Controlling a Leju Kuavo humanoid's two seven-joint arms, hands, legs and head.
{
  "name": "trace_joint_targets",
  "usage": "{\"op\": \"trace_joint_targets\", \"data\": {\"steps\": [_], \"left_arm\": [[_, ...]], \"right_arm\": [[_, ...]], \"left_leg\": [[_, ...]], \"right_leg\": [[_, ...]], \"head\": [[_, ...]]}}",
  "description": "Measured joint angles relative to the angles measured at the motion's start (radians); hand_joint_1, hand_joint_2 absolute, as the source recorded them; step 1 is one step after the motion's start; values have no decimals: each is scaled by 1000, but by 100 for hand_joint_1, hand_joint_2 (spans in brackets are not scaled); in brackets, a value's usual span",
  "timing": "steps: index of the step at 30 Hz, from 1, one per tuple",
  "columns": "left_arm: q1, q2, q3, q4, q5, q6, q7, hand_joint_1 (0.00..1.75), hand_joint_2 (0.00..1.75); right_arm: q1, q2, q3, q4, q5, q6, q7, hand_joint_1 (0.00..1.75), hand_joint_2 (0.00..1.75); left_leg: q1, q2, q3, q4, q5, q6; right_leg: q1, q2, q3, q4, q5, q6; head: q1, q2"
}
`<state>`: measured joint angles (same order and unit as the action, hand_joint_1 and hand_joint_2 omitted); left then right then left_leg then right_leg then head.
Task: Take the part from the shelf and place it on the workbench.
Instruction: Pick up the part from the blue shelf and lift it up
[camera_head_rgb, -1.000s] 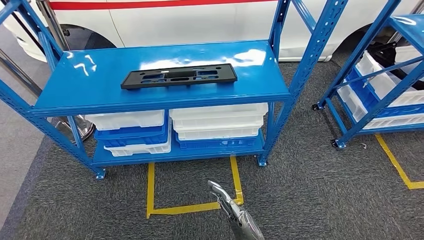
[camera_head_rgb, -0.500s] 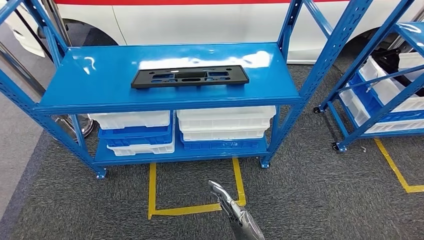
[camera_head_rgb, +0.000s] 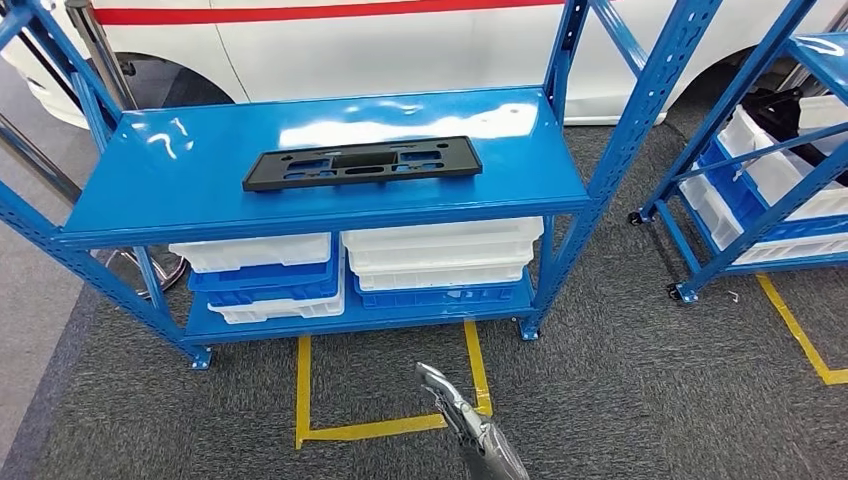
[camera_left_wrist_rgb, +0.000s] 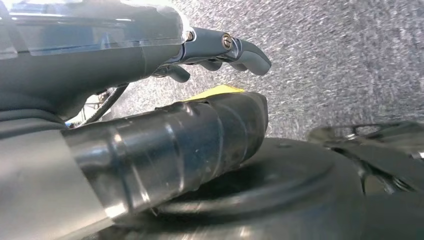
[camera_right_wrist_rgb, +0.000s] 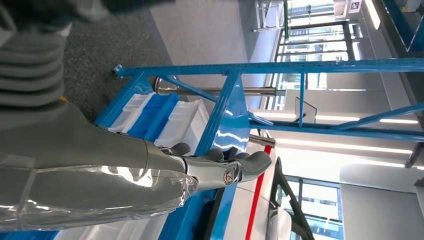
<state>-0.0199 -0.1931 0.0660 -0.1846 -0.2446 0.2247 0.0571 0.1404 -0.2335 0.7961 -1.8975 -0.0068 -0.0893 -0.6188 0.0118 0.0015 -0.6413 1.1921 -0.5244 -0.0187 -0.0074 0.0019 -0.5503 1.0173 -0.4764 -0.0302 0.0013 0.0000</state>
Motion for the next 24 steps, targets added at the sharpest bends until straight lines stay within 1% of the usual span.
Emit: {"op": "trace_joint_targets", "data": {"steps": [1, 2, 3, 4, 6, 7, 8, 9, 11, 12, 13, 14, 15, 16, 17, 18, 19, 20, 22, 23, 24], "left_arm": [[0, 0, 0, 0, 0, 0, 0, 0, 0], [-1, 0, 0, 0, 0, 0, 0, 0, 0], [-1, 0, 0, 1, 0, 0, 0, 0, 0], [-2, 0, 1, 1, 0, 0, 0, 0, 0], [-2, 0, 1, 1, 0, 0, 0, 0, 0], [-2, 1, 1, 1, 0, 0, 0, 0, 0], [-2, 1, 1, 1, 0, 0, 0, 0, 0], [-2, 0, 1, 1, 0, -1, 0, 0, 0], [-2, 0, 2, 1, 0, -1, 0, 0, 0], [-2, 0, 2, 1, 0, -2, 0, 0, 0], [-2, 1, 2, 1, 0, -2, 0, 0, 0], [-2, 1, 2, 1, 0, -2, 0, 0, 0], [-2, 1, 2, 1, 0, -2, 0, 0, 0], [-2, 1, 3, 1, 0, -2, 0, 0, 0], [-2, 0, 3, 1, 0, -2, 0, 0, 0], [-3, 0, 3, 1, 0, -2, 0, 0, 0], [-3, 0, 3, 1, 0, -2, 0, 0, 0], [-4, 0, 3, 1, 0, -2, 0, 0, 0], [-5, 0, 3, 1, 0, -2, -1, 0, 0], [-5, 0, 3, 1, 0, -2, -1, 0, 0], [-5, 0, 3, 1, 0, -2, -1, 0, 0]], "right_arm": [[0, 0, 0, 0, 1, 0, 0, 0, 0], [0, 0, 0, 0, 1, 0, 0, 0, 0], [0, 0, 0, 0, 2, 0, 0, 0, 0], [0, 0, 0, 0, 2, 0, 0, 0, 0], [0, 0, 0, -1, 2, 0, 0, 0, 0], [1, 0, 0, -1, 3, 0, -1, 0, 0], [0, 0, 0, -3, 3, 0, -1, 0, 0], [1, 0, 0, -4, 4, 0, -1, 0, 0], [2, 0, 0, -4, 5, 0, -1, 0, 0], [2, -1, 0, -4, 5, 0, -1, 0, 0], [3, -1, 0, -4, 5, 0, -1, 0, 0], [3, -1, 0, -4, 5, 0, -1, 0, 0], [3, -1, 0, -4, 5, 0, -1, 0, 0], [3, -1, 0, -4, 5, 0, -1, 0, 0], [3, -1, 0, -4, 5, 0, -1, 0, 0], [3, -1, 0, -5, 5, 0, -1, 0, 0], [3, -1, 0, -5, 5, 0, -1, 0, 0], [3, -1, 0, -5, 6, 0, -1, 0, 0], [4, -1, 0, -5, 6, 0, -1, 0, 0], [4, -1, 0, -6, 7, 0, -2, 0, 0], [4, 0, 0, -6, 8, 0, -2, 0, 0]], "left_leg": [[0, 0, 28, -67, 33, 1], [0, 0, 51, -121, 54, 6], [-1, -1, 65, -153, 62, 12], [-4, -1, 68, -162, 57, 19], [-5, -2, 71, -169, 58, 34], [-4, -2, 75, -174, 59, 41], [-3, -1, 80, -179, 60, 48], [-1, 0, 84, -183, 60, 54], [-2, 1, 88, -183, 56, 61], [-3, 1, 89, -182, 53, 62], [-3, 0, 92, -182, 50, 62], [-3, -1, 97, -181, 46, 61], [-3, -2, 104, -181, 41, 59], [-3, -2, 110, -181, 36, 56], [-5, -3, 114, -180, 30, 51], [-6, -3, 117, -180, 25, 46], [-7, -3, 118, -181, 20, 40], [-9, -3, 120, -183, 17, 35], [-8, -2, 124, -178, 8, 24], [-8, -2, 119, -158, -4, 19], [-8, -2, 100, -116, -27, 14]], "right_leg": [[1, 1, 4, 3, -6, 4], [2, 2, 5, 7, -11, 9], [3, 2, 5, 9, -15, 15], [4, 1, 4, 10, -17, 20], [3, 1, 6, 9, -20, 31], [1, 1, 4, 18, -27, 36], [0, 1, -5, 42, -43, 41], [-2, 0, -27, 88, -68, 46], [-5, 0, -98, 219, -122, 52], [-6, 0, -131, 272, -134, 54], [-6, 0, -148, 293, -127, 55], [-6, 0, -147, 276, -101, 54], [-6, -1, -127, 221, -60, 51], [-5, -1, -96, 150, -21, 47], [-3, -1, -67, 85, 5, 43], [0, -1, -47, 41, 18, 39], [3, -1, -38, 21, 16, 35], [5, 0, -37, 18, 11, 32], [0, 3, -29, 11, 9, 21], [-3, 2, -22, 6, 8, 15], [-5, 1, -14, 2, 6, 9]], "head": [[0, 0], [0, 0], [1, 0], [1, 0], [1, 0], [1, 0], [2, 0], [2, 0], [2, 0], [2, 0], [2, 0], [2, 0], [2, 0], [2, 0], [2, 0], [2, 0], [2, 0], [2, 0], [2, 0], [1, 0], [1, 0]]}}
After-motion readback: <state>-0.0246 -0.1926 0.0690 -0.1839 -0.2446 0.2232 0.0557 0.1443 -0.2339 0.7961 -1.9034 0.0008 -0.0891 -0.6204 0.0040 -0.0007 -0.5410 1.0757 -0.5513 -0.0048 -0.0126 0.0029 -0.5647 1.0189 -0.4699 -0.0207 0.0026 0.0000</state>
